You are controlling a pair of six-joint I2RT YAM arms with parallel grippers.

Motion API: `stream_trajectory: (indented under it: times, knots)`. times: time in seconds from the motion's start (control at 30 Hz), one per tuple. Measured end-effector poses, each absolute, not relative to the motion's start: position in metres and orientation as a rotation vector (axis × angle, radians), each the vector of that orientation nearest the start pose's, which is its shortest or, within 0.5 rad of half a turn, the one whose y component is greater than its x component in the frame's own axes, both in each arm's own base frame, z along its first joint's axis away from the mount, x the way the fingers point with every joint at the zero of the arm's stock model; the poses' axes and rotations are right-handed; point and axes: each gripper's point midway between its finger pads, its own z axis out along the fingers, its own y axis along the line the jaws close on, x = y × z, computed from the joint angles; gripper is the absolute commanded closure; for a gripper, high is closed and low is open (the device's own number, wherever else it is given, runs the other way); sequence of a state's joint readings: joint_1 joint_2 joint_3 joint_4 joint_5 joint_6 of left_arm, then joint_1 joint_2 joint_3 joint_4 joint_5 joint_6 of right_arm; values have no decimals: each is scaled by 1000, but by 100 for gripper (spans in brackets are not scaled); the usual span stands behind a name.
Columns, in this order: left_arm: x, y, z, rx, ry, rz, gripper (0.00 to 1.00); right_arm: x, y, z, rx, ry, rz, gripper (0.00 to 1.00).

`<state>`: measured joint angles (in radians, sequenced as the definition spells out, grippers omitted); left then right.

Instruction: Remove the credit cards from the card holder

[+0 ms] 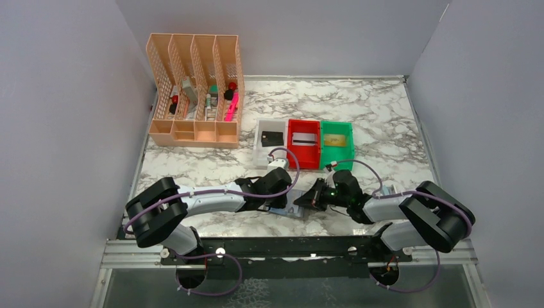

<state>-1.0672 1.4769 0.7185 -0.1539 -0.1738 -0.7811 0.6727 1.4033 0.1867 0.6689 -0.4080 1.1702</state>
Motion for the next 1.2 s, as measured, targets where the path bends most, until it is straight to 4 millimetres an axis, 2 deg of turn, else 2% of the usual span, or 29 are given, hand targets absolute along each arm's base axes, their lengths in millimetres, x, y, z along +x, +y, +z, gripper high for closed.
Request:
stream_trajectory:
  times: [0.3,0.33,0.37,0.57,0.93,1.2]
  knots:
    - [167,-296,35,298,2543,-537,71,165,258,46,306,2425,1369,99]
    - [166,-295,35,298,2545,-532,70,163,254,42,311,2442,1338,99]
    - [166,-294,35,298,2545,-528,70,164,254,48,302,2420,1345,99]
    - [164,-284,38,306,2553,-495,64,165,241,52,268,2423,1232,99]
    - [165,-277,63,290,2499,-519,57,185,236,97,114,2305,1120,99]
    - [165,-277,65,288,2493,-523,47,203,223,120,47,2216,982,99]
